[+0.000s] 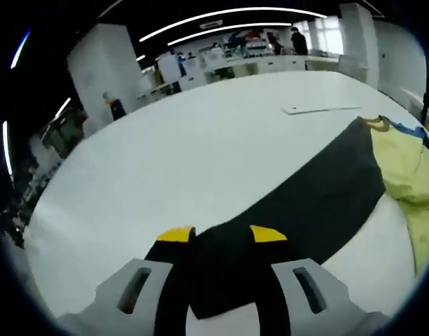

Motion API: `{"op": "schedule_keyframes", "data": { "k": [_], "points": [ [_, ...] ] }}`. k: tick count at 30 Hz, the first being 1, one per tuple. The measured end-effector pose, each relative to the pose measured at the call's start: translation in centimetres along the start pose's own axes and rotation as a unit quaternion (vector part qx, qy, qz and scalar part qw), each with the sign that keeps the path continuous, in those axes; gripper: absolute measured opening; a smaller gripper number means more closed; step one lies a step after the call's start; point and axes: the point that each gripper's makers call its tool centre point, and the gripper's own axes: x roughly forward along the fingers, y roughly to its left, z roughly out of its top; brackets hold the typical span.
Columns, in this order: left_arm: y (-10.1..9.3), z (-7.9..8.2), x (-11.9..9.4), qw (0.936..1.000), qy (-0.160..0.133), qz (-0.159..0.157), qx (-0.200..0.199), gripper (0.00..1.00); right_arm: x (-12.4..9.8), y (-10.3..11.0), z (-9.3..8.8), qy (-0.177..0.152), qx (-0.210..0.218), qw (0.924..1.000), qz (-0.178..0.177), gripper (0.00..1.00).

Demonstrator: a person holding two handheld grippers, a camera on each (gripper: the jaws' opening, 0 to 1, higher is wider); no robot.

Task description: Fold the garment on the visible template until the final outline fits inside the template.

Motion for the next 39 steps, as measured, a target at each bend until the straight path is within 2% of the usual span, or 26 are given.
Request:
{"op": "schedule_keyframes", "data": {
  "k": [6,10,18,22,26,33,39],
  "points": [
    [-2.7,0.5,-1.4,0.9984,-0.024,-0.050,-0.012,0.53,-1.4,2.4,-0.1,0.000,-0.019,0.9991,0.039,0.57],
    [-4.1,0.3,-2.4,0.9970,-0.031,-0.070,-0.002,0.66,-2.2,3.9,-0.5,0.005,-0.025,0.9980,0.058,0.66],
    [-7.2,0.9,-5.2,0.9905,-0.064,-0.121,-0.017,0.80,-3.3,6.0,-2.2,0.022,-0.055,0.9948,0.083,0.71],
    [-8.9,0.9,-6.5,0.9868,-0.071,-0.145,-0.001,0.83,-3.6,6.5,-2.9,0.027,-0.068,0.9935,0.087,0.70],
    [-10.8,1.3,-8.0,0.9815,-0.086,-0.171,-0.003,0.84,-3.9,6.7,-3.4,0.029,-0.080,0.9928,0.085,0.66],
    [-14.4,0.6,-10.3,0.9740,-0.090,-0.208,0.007,0.80,-4.3,7.2,-4.3,0.028,-0.111,0.9900,0.082,0.60],
    [-17.8,0.1,-11.6,0.9684,-0.091,-0.232,-0.006,0.74,-4.1,7.2,-5.2,0.021,-0.123,0.9890,0.080,0.51]
  ]
}}
